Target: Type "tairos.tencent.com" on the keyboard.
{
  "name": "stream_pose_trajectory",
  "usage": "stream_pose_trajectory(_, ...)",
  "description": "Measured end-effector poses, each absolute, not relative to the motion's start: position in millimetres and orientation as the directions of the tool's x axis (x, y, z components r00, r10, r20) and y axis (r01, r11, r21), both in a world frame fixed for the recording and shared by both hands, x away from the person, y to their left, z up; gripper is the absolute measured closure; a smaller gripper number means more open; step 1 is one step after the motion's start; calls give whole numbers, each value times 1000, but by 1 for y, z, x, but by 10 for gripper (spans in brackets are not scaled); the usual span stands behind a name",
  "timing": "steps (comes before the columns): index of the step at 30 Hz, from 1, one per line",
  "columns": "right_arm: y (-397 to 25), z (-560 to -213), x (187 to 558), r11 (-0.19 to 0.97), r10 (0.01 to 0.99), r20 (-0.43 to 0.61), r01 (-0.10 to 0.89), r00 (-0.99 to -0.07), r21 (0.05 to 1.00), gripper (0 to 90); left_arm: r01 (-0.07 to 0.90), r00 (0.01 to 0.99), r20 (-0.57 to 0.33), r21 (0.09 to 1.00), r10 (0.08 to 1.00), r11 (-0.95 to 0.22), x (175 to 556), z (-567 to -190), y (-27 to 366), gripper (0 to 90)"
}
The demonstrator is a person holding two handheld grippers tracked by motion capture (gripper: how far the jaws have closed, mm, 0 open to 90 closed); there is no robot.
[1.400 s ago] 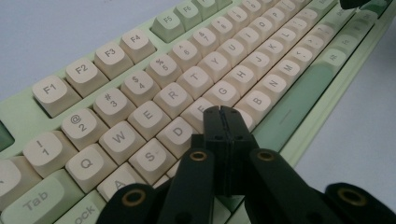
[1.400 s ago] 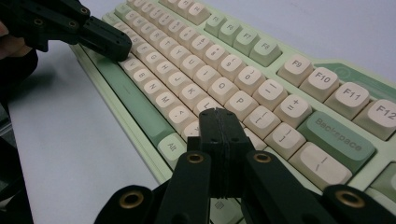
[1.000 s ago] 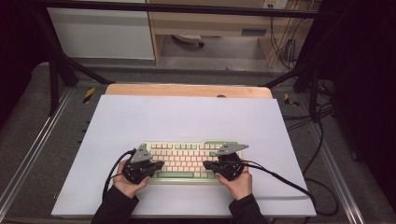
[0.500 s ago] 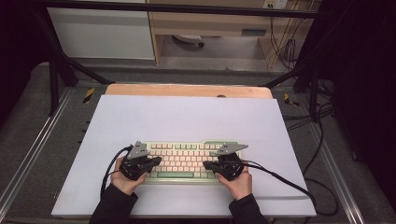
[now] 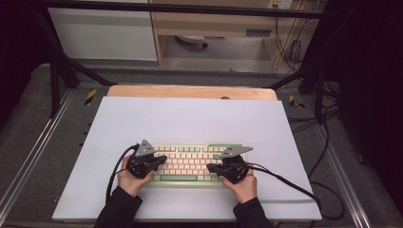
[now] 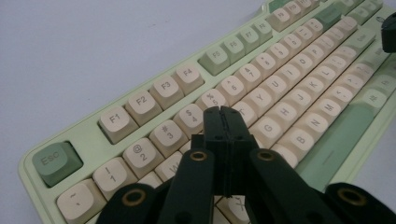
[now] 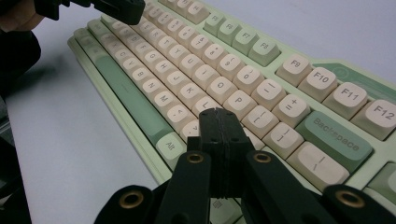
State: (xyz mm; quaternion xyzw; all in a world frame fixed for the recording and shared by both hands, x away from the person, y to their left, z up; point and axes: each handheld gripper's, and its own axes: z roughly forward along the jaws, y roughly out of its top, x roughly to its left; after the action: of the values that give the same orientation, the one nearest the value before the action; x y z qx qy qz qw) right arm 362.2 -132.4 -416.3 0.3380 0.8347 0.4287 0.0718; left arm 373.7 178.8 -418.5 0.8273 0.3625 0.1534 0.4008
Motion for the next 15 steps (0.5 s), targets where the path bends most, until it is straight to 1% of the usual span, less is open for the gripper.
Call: stream_pose_trajectory(15,-132,-417,362,404,627,170,504,-760,763,900,491,678,-33,764,734,-419,379,-428,178,899)
